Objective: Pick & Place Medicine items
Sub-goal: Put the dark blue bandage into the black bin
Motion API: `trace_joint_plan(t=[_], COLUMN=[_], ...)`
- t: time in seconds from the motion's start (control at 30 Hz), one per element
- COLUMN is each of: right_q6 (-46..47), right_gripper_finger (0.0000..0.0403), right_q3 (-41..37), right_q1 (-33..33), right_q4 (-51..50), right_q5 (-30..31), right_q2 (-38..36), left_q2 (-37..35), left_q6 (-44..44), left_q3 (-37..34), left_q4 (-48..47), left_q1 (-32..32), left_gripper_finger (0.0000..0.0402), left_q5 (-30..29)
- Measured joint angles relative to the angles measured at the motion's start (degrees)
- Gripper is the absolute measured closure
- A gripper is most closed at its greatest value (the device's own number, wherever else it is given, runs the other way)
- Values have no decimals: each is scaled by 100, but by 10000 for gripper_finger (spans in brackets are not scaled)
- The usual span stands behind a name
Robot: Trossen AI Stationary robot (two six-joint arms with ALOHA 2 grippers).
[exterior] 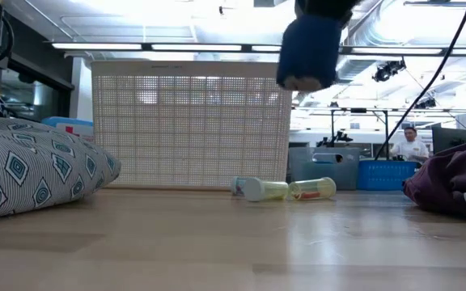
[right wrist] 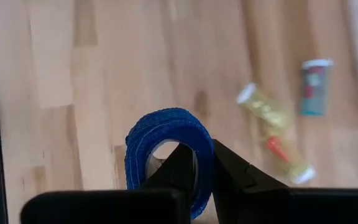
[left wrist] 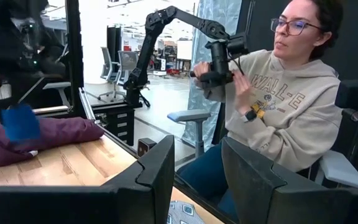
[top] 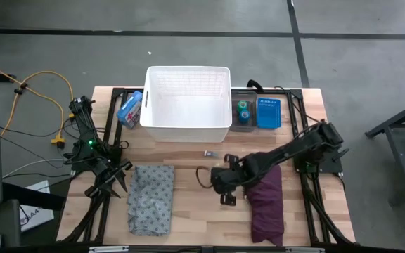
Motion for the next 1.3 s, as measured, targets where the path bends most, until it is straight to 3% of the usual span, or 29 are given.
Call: trace_joint_plan(t=[0.33, 0.53, 0.7, 0.9, 1.13, 1.3], right_q6=[24, 105, 101, -341, -891, -1223], right_gripper_finger=[377, 377, 377, 377, 377, 377], right_q3=[-76, -1225, -2074, -2246, -2246, -2246], right_q1=[-341, -898, -1726, -2984, -4577, -5222], right_q4=[-1067, -455, -291, -413, -281, -115], right_q5=[4, -122, -116, 244, 353, 149], right_q2=[-251, -1216, -2184, -2850, -2919, -2657], left_q2=[0, 0, 0, 0, 0, 0], left_q6=[0, 0, 0, 0, 0, 0], left_q3=[0, 0, 0, 0, 0, 0], left_q4=[26, 26, 26, 26, 26, 26], left_q1=[-1, -2, 0, -2, -2, -2], left_gripper_finger=[274, 274, 274, 274, 274, 274], left_q5=[1, 0, 0, 0, 0, 2])
